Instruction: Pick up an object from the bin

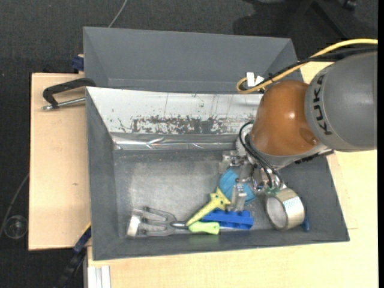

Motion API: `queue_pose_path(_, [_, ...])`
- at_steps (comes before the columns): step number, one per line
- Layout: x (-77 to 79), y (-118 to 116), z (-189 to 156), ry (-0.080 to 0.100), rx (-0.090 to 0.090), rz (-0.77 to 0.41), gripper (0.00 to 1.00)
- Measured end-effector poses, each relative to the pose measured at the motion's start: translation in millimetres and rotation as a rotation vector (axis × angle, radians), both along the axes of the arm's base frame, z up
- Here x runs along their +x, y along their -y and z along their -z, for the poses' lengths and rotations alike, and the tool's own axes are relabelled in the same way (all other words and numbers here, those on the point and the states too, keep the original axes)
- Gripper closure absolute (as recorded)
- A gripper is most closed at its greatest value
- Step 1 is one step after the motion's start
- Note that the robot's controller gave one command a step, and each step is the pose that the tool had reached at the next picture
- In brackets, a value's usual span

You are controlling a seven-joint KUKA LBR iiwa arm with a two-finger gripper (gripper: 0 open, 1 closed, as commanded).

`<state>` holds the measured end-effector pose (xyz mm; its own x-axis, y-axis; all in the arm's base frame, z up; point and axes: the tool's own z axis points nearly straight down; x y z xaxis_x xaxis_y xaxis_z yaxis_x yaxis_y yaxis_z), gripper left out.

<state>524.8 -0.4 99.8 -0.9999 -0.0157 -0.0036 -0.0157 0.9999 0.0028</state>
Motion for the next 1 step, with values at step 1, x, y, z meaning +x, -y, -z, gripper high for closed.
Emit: queue_pose_path(1, [1.4,-42.1,26.3,0.010,-0.006,-0.446,1.00])
